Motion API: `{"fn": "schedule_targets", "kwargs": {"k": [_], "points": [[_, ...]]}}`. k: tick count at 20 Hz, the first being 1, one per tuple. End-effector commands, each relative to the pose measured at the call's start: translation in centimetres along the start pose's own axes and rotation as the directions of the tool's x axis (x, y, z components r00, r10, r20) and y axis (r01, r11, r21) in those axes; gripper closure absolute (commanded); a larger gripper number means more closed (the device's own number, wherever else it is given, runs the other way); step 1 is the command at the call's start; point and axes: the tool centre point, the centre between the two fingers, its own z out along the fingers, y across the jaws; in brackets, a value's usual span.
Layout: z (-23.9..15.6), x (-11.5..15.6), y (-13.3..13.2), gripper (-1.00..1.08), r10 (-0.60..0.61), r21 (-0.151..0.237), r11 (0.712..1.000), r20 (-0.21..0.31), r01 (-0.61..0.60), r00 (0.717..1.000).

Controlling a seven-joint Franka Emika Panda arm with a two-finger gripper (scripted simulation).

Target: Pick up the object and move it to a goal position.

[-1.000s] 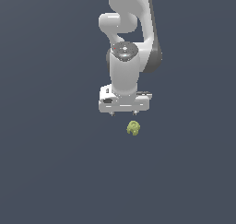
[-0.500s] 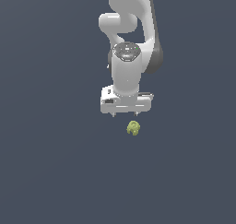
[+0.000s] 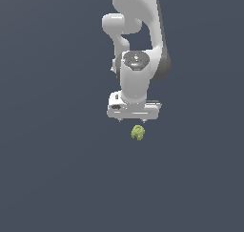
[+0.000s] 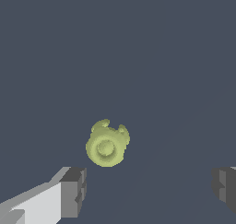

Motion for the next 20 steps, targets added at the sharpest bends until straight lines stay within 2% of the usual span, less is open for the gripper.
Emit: {"fn": "schedule_targets", "kwargs": {"k": [1,11,20], "points": [[0.8,-0.1,-0.5,-0.92,0.041,-0.002,0.999,0.001,-0.041,0.999],[4.4,-0.7,-2.7,-0.92,0.236,-0.015,0.972,-0.001,-0.236,0.972],[6.1,-1.1,-3.7,-0.92,0.329,-0.023,0.944,-0.006,-0.329,0.944]]}}
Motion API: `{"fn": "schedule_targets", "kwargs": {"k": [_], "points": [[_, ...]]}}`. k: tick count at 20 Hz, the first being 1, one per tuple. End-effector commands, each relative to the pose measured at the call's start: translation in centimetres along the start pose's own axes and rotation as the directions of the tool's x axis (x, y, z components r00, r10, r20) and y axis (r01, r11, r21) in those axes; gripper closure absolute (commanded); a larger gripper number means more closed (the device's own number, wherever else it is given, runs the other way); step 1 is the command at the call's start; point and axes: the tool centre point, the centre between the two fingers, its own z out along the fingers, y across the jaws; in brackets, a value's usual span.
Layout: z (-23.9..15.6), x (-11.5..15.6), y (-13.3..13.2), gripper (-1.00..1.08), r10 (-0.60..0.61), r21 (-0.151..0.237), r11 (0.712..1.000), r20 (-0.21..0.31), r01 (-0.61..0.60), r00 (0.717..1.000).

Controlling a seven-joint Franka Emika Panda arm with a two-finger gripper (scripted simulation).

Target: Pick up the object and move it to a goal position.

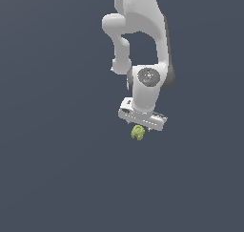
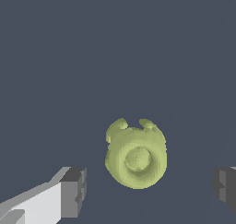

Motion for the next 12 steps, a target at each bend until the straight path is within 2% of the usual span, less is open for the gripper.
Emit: {"fn": "schedule_targets", "kwargs": {"k": [1,12], "points": [[0.3,-0.1,-0.1,-0.92,0.018,-0.001,1.0,-0.001,-0.018,1.0],[1.8,-0.2,-0.2,-0.92,0.024,-0.002,1.0,-0.001,-0.024,1.0]]}}
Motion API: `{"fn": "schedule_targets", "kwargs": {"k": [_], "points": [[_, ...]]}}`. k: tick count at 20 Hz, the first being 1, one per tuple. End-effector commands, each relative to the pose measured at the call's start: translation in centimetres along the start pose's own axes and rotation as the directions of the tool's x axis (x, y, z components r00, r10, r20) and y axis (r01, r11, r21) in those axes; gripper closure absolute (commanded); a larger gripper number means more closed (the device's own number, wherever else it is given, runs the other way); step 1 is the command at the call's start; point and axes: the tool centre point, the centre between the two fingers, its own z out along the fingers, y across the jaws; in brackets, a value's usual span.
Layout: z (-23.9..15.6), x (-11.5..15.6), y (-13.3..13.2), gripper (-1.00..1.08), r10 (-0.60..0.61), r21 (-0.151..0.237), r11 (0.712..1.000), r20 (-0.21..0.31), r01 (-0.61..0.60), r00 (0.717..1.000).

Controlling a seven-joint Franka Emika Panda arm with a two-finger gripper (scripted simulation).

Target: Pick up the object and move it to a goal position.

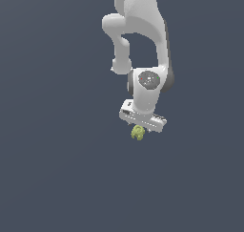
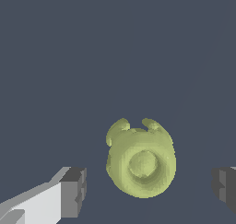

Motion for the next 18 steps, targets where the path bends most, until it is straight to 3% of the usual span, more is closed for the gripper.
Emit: {"fn": "schedule_targets", "kwargs": {"k": [1,11,12,18], "points": [[1.0,-0.1,0.1,-0.92,0.001,-0.001,1.0,0.001,-0.001,1.0],[4.2,0.0,0.0,-0.92,0.003,-0.001,1.0,0.001,-0.003,1.0],[4.2,0.0,0.0,1.08,0.003,-0.001,1.0,0.001,-0.003,1.0],[4.2,0.0,0.0,1.08,0.003,-0.001,1.0,0.001,-0.003,1.0]]}}
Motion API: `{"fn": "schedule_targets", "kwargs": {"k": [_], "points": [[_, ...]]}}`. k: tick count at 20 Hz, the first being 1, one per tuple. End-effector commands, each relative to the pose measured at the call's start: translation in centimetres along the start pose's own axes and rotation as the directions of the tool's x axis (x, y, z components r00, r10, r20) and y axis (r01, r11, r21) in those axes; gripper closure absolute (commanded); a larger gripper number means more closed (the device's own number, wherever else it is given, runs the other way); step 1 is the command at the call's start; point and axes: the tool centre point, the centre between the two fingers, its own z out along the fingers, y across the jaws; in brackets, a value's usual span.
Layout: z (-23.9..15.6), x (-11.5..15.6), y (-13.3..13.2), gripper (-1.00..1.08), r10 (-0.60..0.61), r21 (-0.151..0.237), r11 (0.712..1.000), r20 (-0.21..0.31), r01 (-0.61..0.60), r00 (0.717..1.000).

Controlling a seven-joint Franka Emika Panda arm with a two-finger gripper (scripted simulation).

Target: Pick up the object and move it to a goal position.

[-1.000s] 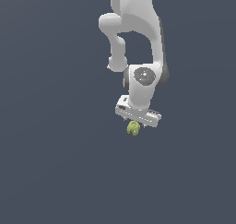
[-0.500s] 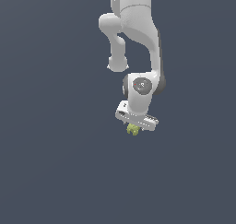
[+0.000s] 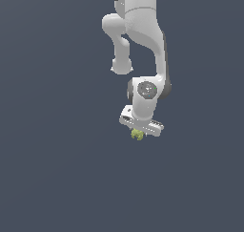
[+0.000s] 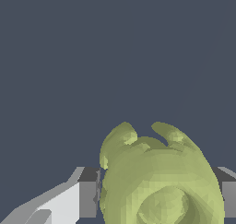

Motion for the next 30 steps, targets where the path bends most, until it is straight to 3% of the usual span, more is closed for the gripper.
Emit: {"fn": "schedule_targets", "kwargs": {"k": [1,8,15,30], "points": [[0.1,0.0,0.1,1.08,0.001,-0.001,1.0,0.0,-0.001,1.0],[-0.5,0.0,0.1,1.08,0.0,0.0,1.0,0.0,0.0,1.0],[-3.7,0.4,0.6,1.08,0.0,0.0,1.0,0.0,0.0,1.0],[-19.3,2.1,3.2,1.08,0.001,0.0,1.0,0.001,-0.001,1.0]]}}
